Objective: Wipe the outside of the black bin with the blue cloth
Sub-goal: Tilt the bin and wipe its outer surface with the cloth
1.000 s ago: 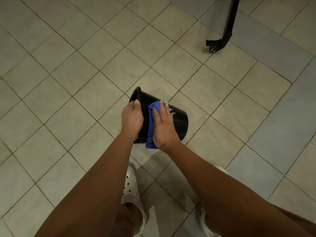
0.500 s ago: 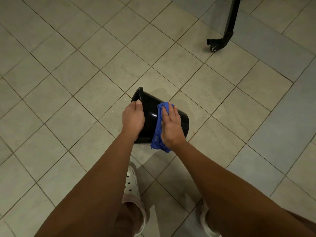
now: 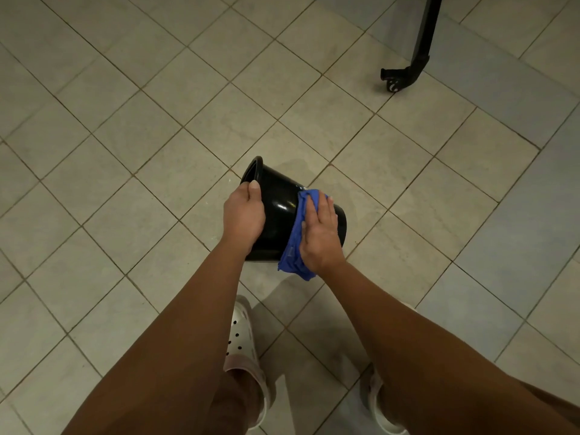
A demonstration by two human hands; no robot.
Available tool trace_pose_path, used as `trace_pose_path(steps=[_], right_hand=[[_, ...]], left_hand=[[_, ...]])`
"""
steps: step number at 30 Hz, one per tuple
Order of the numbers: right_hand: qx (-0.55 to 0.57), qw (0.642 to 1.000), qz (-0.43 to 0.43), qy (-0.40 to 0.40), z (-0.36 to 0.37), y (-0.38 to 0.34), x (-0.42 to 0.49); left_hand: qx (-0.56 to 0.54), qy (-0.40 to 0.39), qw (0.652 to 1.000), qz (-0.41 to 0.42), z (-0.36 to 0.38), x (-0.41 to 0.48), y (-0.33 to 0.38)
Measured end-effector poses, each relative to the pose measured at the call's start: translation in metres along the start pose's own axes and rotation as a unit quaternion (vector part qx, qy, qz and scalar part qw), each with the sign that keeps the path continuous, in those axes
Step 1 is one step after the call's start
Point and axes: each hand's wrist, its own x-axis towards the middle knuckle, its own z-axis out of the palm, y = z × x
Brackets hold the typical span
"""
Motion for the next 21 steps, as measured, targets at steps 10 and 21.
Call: trace_pose_path(steps=[10,21], right_hand=[[-0.026,0.994,-0.107,0.003,0.004,-0.002,0.001],[-0.040,0.998,0.042,0.017,0.011,0.000,-0.009]], left_hand=[[0.028,0.016,0.999,-0.004,0.000,0.002,-0.005],[0.026,0.013,1.000,-0.001,-0.002,0.002,-0.005]])
